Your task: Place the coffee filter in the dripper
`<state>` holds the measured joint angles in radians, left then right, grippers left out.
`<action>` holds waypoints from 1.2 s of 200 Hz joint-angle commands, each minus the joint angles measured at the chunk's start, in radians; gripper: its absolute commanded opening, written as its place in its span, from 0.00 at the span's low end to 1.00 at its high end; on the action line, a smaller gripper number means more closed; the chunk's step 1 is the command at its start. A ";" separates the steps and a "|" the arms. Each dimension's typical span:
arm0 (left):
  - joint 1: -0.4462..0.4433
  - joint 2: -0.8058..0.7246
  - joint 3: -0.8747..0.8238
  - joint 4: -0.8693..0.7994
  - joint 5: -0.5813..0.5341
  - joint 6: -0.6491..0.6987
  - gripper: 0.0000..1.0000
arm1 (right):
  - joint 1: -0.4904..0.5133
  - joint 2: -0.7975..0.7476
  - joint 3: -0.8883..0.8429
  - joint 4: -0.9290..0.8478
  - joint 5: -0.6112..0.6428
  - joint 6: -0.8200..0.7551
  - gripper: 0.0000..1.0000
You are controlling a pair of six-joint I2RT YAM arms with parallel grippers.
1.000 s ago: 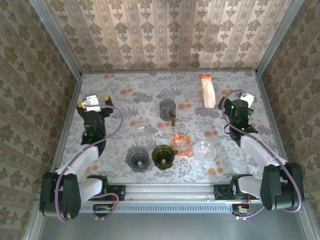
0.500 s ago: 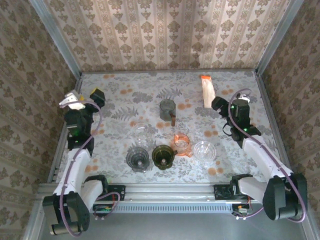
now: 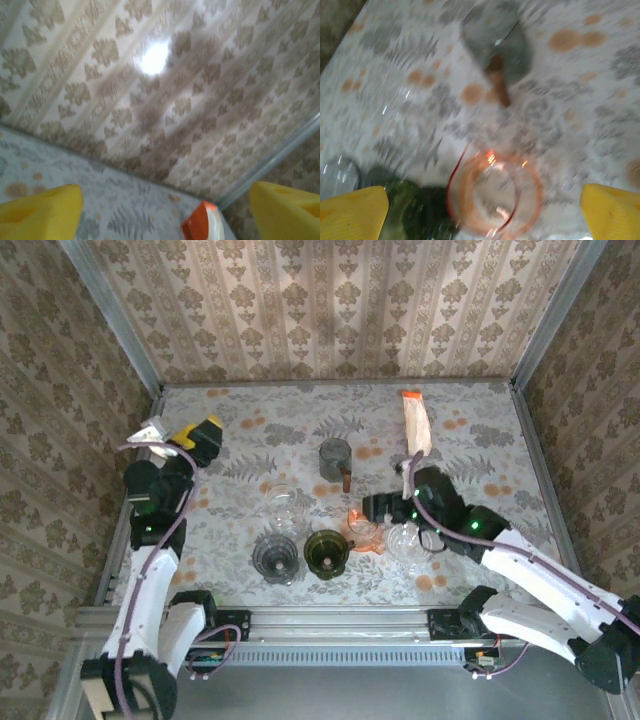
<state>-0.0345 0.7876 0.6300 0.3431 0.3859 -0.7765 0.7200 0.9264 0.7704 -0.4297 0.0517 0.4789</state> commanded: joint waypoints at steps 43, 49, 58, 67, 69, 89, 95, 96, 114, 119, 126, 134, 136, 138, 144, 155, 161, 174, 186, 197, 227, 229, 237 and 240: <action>-0.345 -0.240 0.018 -0.785 -0.245 0.097 0.81 | 0.424 0.081 0.010 -0.288 0.030 0.150 1.00; -0.361 -0.256 0.008 -0.828 -0.263 0.094 0.81 | 0.457 0.107 0.004 -0.278 0.040 0.161 1.00; -0.370 -0.283 -0.007 -0.870 -0.278 0.094 0.81 | 0.499 0.148 -0.004 -0.250 0.051 0.170 1.00; -0.370 -0.308 -0.017 -0.898 -0.290 0.093 0.82 | 0.525 0.194 -0.009 -0.214 0.053 0.170 1.00; -0.370 -0.314 -0.018 -0.903 -0.293 0.093 0.82 | 0.528 0.205 -0.008 -0.205 0.056 0.170 1.00; -0.369 -0.350 -0.007 -0.916 -0.319 0.094 0.84 | 0.560 0.305 -0.002 -0.113 0.057 0.146 0.98; -0.369 -0.354 0.003 -0.920 -0.327 0.099 0.84 | 0.566 0.336 0.004 -0.090 0.057 0.141 0.97; -0.369 -0.354 0.005 -0.921 -0.329 0.099 0.84 | 0.567 0.344 0.007 -0.081 0.057 0.139 0.97; -0.370 -0.349 0.052 -0.959 -0.361 0.129 0.84 | 0.578 0.416 0.024 -0.037 0.053 0.116 0.94; -0.368 -0.346 0.064 -0.970 -0.366 0.141 0.85 | 0.580 0.432 0.029 -0.027 0.053 0.111 0.93; -0.367 -0.342 0.080 -0.985 -0.372 0.154 0.84 | 0.582 0.457 0.033 -0.012 0.048 0.105 0.93; -0.367 -0.336 0.095 -0.998 -0.375 0.163 0.84 | 0.583 0.499 0.038 0.000 0.045 0.102 0.93; -0.367 -0.336 0.098 -1.000 -0.377 0.165 0.84 | 0.584 0.509 0.039 0.005 0.045 0.102 0.93; -0.367 -0.335 0.100 -1.003 -0.379 0.167 0.84 | 0.584 0.512 0.039 0.006 0.046 0.102 0.94; -0.367 -0.333 0.107 -1.012 -0.383 0.169 0.84 | 0.584 0.534 0.040 0.018 0.046 0.102 0.94; -0.364 -0.335 0.117 -1.020 -0.384 0.172 0.84 | 0.584 0.562 0.038 0.039 0.043 0.099 0.95; -0.363 -0.334 0.121 -1.020 -0.383 0.174 0.84 | 0.584 0.579 0.040 0.051 0.045 0.096 0.95; -0.363 -0.336 0.133 -1.024 -0.385 0.175 0.84 | 0.584 0.614 0.053 0.068 0.050 0.084 0.95; -0.361 -0.336 0.146 -1.025 -0.384 0.178 0.84 | 0.583 0.645 0.079 0.068 0.064 0.069 0.95; -0.360 -0.336 0.157 -1.026 -0.381 0.184 0.85 | 0.582 0.671 0.102 0.068 0.076 0.057 0.95; -0.358 -0.336 0.178 -1.032 -0.383 0.192 0.85 | 0.576 0.734 0.153 0.071 0.099 0.033 0.96; -0.358 -0.335 0.178 -1.031 -0.383 0.192 0.85 | 0.575 0.739 0.157 0.071 0.103 0.031 0.96; -0.358 -0.336 0.181 -1.033 -0.382 0.192 0.85 | 0.573 0.755 0.171 0.068 0.113 0.027 0.96; -0.357 -0.335 0.181 -1.033 -0.382 0.192 0.85 | 0.572 0.760 0.178 0.067 0.118 0.025 0.97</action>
<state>-0.3977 0.4522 0.7773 -0.6666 0.0174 -0.6121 1.2964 1.6394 0.8932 -0.3733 0.1104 0.5434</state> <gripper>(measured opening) 0.849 0.960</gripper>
